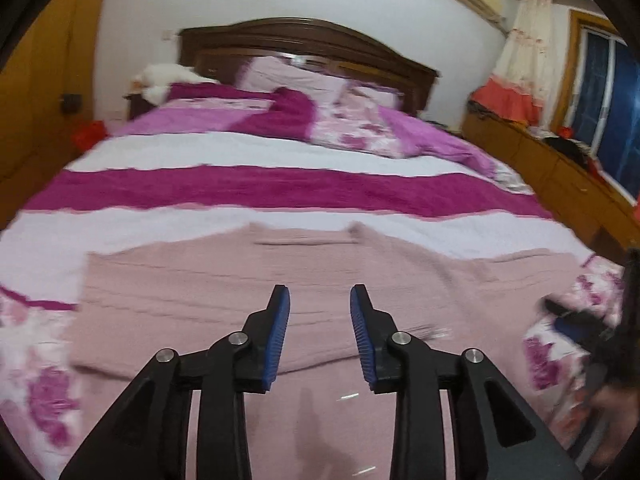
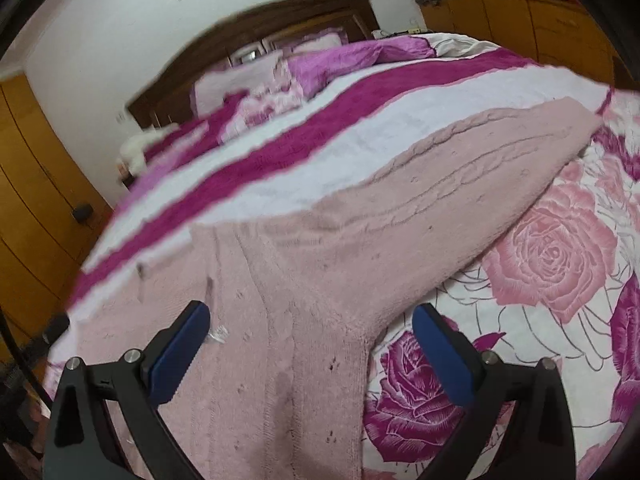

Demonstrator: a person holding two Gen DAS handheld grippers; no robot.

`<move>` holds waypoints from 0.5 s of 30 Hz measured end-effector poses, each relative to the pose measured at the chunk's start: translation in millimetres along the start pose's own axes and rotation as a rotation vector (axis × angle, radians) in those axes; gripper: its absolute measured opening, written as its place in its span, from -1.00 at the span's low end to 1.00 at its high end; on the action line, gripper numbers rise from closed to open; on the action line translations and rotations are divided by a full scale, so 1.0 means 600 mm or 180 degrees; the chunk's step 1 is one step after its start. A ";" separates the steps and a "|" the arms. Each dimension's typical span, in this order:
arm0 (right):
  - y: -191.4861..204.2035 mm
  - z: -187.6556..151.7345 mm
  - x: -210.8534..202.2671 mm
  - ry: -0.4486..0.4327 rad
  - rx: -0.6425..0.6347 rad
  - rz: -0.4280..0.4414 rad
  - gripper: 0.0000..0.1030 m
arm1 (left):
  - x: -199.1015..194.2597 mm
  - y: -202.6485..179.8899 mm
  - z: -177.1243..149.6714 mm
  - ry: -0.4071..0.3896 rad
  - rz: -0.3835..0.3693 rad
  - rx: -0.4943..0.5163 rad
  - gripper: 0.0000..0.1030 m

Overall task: Fold small clothes
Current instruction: 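Open the left tool to release the folded sleeve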

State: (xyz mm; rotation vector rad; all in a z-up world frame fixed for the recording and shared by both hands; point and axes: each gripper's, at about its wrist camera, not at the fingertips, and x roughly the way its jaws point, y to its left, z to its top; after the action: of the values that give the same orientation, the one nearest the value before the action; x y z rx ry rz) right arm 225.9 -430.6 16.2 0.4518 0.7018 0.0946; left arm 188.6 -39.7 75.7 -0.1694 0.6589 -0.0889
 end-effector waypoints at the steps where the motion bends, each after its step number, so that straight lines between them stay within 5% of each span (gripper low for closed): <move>1: -0.012 0.004 -0.010 -0.0074 0.0045 0.0062 1.00 | -0.006 0.022 -0.002 0.0025 0.0091 -0.0055 -0.83; 8: -0.138 0.041 -0.055 -0.0330 0.0560 0.0327 1.00 | -0.034 0.149 -0.020 0.0131 0.0469 -0.0377 -0.83; 15: -0.341 0.109 -0.118 -0.0657 0.1285 0.0063 1.00 | -0.046 0.197 -0.039 0.0047 0.0532 -0.0555 -0.83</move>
State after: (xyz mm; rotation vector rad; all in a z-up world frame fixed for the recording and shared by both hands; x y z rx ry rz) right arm 200.8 -655.5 14.5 0.8427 0.5118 -0.0769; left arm 155.7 77.1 52.2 -0.2809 0.6930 0.1286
